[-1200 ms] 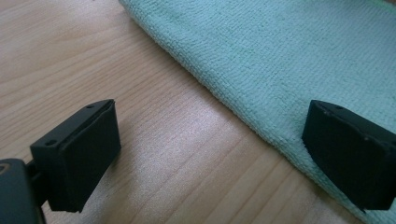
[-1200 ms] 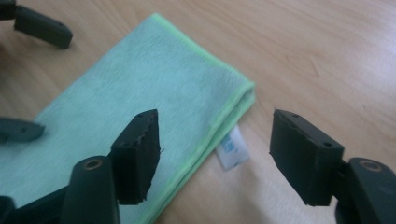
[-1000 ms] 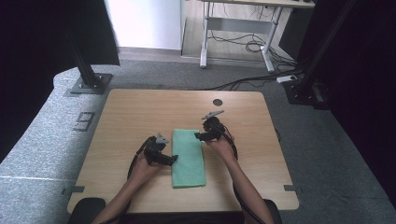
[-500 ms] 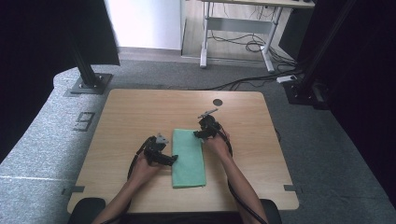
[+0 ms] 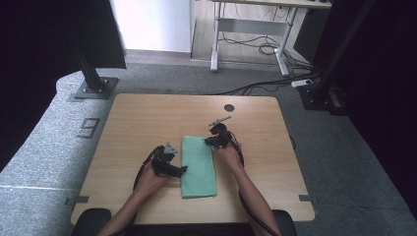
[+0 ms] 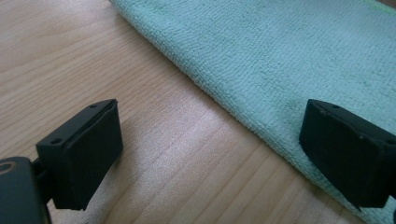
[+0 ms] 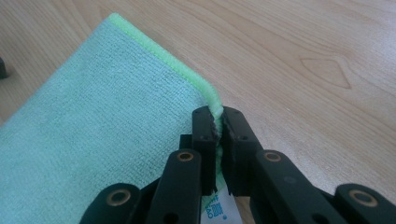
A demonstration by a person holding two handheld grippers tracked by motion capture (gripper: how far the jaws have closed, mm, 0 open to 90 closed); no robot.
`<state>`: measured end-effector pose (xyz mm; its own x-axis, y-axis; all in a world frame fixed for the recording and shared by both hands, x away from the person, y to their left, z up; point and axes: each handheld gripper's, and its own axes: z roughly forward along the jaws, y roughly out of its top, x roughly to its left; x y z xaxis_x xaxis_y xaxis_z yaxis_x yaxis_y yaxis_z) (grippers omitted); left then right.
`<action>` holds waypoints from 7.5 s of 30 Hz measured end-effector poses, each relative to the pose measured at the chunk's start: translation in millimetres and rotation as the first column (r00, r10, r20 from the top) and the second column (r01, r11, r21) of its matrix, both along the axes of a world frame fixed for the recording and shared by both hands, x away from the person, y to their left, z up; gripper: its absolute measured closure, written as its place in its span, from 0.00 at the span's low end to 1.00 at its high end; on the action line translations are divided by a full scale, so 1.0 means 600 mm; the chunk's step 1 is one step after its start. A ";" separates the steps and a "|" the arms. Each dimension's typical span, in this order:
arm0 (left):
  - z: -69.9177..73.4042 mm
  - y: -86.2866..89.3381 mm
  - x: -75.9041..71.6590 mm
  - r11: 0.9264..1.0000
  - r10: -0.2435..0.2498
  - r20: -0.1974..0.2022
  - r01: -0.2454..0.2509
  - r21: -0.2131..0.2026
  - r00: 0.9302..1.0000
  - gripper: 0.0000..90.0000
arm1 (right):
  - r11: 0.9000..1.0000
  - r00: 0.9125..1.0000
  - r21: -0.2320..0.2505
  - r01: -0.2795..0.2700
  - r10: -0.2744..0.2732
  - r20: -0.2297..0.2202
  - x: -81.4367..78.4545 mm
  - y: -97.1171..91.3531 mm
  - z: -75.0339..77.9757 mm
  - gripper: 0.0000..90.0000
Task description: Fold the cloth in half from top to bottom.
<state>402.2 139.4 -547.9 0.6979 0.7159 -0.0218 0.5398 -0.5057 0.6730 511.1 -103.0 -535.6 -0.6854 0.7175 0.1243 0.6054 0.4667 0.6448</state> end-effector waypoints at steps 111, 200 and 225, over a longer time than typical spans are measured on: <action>0.064 0.012 -0.031 0.994 -0.109 0.011 0.109 0.007 0.994 0.06 | 0.960 0.963 0.105 -0.261 0.252 0.092 -0.310 -0.077 0.049 0.49; -0.002 0.018 -0.089 1.000 -0.018 -0.015 0.018 -0.008 1.000 0.00 | 0.996 0.989 0.015 -0.082 0.080 0.123 -0.278 -0.053 -0.024 0.16; -0.002 0.014 -0.003 1.000 -0.007 -0.016 0.007 -0.007 1.000 0.00 | 0.998 0.988 0.049 -0.040 0.032 0.151 -0.202 -0.061 -0.031 0.15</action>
